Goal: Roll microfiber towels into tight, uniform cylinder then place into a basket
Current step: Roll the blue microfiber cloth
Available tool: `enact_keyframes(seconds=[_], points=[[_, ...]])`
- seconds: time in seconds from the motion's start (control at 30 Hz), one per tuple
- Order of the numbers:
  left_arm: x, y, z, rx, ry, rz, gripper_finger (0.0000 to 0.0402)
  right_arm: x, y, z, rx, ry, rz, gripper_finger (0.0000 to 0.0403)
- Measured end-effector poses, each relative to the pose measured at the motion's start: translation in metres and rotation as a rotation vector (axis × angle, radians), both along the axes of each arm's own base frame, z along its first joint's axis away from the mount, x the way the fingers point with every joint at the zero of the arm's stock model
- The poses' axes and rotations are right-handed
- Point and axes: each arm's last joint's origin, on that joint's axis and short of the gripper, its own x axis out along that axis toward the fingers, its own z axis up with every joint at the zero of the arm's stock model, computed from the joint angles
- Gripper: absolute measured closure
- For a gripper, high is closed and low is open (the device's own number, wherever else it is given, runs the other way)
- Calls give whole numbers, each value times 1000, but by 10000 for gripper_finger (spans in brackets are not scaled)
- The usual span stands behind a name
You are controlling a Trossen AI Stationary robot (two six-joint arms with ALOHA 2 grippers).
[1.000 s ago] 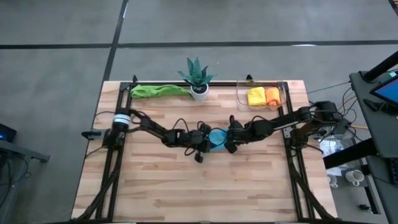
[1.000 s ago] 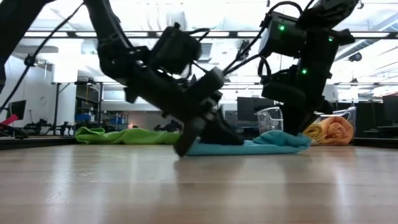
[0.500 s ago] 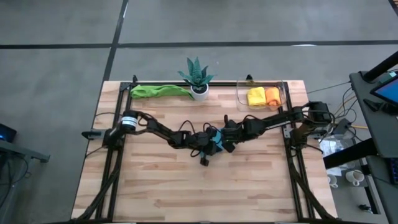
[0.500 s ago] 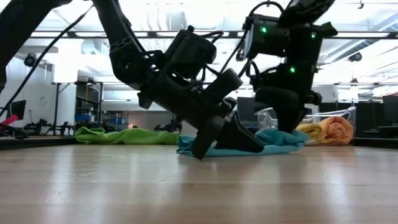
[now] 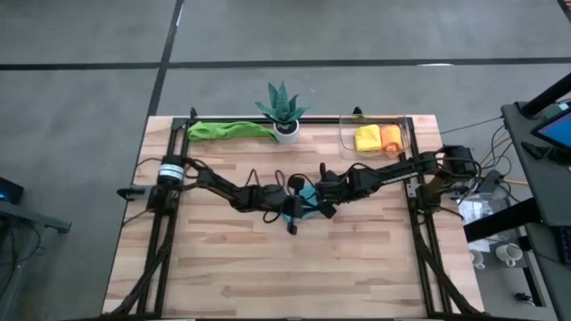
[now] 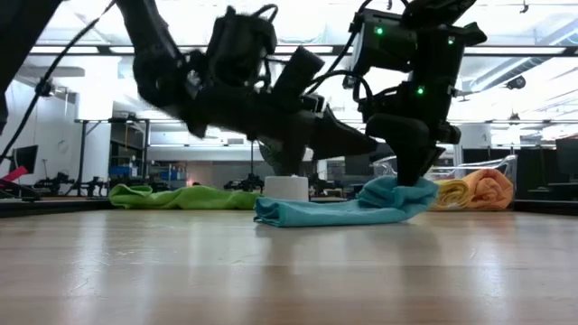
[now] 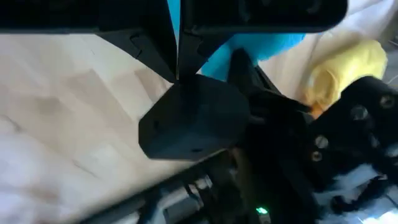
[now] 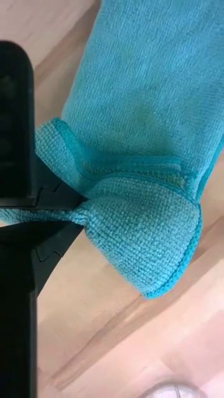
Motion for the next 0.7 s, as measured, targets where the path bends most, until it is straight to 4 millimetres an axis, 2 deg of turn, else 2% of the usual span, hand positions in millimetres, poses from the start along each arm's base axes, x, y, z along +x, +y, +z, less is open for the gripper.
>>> enact_keyframes(seconds=[0.17, 0.33, 0.43, 0.57, 0.7], points=[[9, 4, -23, -34, -113, 91, 402, 2, 0, 2, -4, -9, 3, 392], [27, 5, -43, -83, -119, 190, 402, 4, 0, 4, -5, -29, 9, 391], [39, 7, -48, -146, -112, 269, 402, 6, 0, 4, -5, -41, 10, 391], [47, 9, -50, -139, -66, 399, 402, 4, 0, 4, -11, -17, 18, 390], [50, 9, -47, -138, -59, 402, 402, 3, 0, 4, -14, -13, 25, 390]])
